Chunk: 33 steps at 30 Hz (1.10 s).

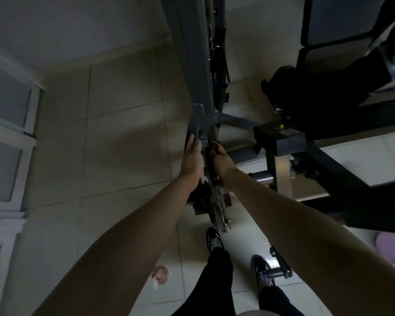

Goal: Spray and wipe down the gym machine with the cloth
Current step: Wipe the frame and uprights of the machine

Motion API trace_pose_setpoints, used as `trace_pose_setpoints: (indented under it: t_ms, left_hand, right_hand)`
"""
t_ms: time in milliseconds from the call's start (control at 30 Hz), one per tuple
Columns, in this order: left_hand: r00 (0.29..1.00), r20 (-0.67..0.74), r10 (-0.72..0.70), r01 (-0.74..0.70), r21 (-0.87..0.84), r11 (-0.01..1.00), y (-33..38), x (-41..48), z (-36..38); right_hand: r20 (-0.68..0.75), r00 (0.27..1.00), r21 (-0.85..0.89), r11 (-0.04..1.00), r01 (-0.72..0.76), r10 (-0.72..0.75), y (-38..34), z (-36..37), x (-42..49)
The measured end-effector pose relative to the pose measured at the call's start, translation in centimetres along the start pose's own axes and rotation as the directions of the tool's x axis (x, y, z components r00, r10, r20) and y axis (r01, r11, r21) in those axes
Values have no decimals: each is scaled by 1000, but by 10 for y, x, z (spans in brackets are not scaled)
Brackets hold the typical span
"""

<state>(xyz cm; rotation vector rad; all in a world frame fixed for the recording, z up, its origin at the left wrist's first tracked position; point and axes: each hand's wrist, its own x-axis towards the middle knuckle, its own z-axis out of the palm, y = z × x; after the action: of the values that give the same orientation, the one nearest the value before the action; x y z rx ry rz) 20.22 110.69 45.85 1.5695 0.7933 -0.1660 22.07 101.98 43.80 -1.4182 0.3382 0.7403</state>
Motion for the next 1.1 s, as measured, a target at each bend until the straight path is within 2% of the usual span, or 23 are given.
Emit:
trace_pose_setpoints:
  t_ms: [100, 167, 333, 433, 600, 767, 867, 933, 1033, 1100]
  left_hand:
    - [996, 39, -77, 79, -60, 995, 9, 21, 0]
    - [992, 49, -118, 121, -71, 990, 12, 31, 0]
    - [967, 64, -246, 254, -169, 952, 17, 61, 6]
    - [954, 64, -292, 298, -165, 940, 25, 66, 10]
    - [959, 24, -282, 283, -141, 949, 29, 68, 15]
    - [970, -46, -241, 234, -113, 966, 24, 71, 19]
    - [971, -33, -236, 233, -84, 969, 27, 70, 17]
    - [967, 0, -256, 255, -74, 964, 33, 69, 15]
    - [950, 39, -311, 313, -68, 947, 42, 77, 13]
    - [944, 34, -328, 329, -37, 944, 48, 84, 15]
  right_hand:
    - [-31, 999, 30, 999, -34, 35, -9, 0, -5]
    - [-65, 998, 23, 1000, 5, -3, -8, -5, -17]
    - [-108, 992, 154, 984, 85, -68, 4, -13, -49]
    - [-103, 992, 107, 991, 80, -69, 3, -5, -31]
    - [-86, 995, 50, 997, 53, -49, -6, -2, 31]
    - [-6, 998, -183, 981, -66, 66, 6, -6, 83]
    - [-86, 990, -77, 990, -119, 112, 1, -7, 78]
    - [-158, 982, 6, 995, -102, 102, -2, -6, 61]
    - [-187, 982, 165, 986, 11, 21, 1, 1, 44]
    - [-137, 990, 175, 983, 62, -39, -2, 5, 51]
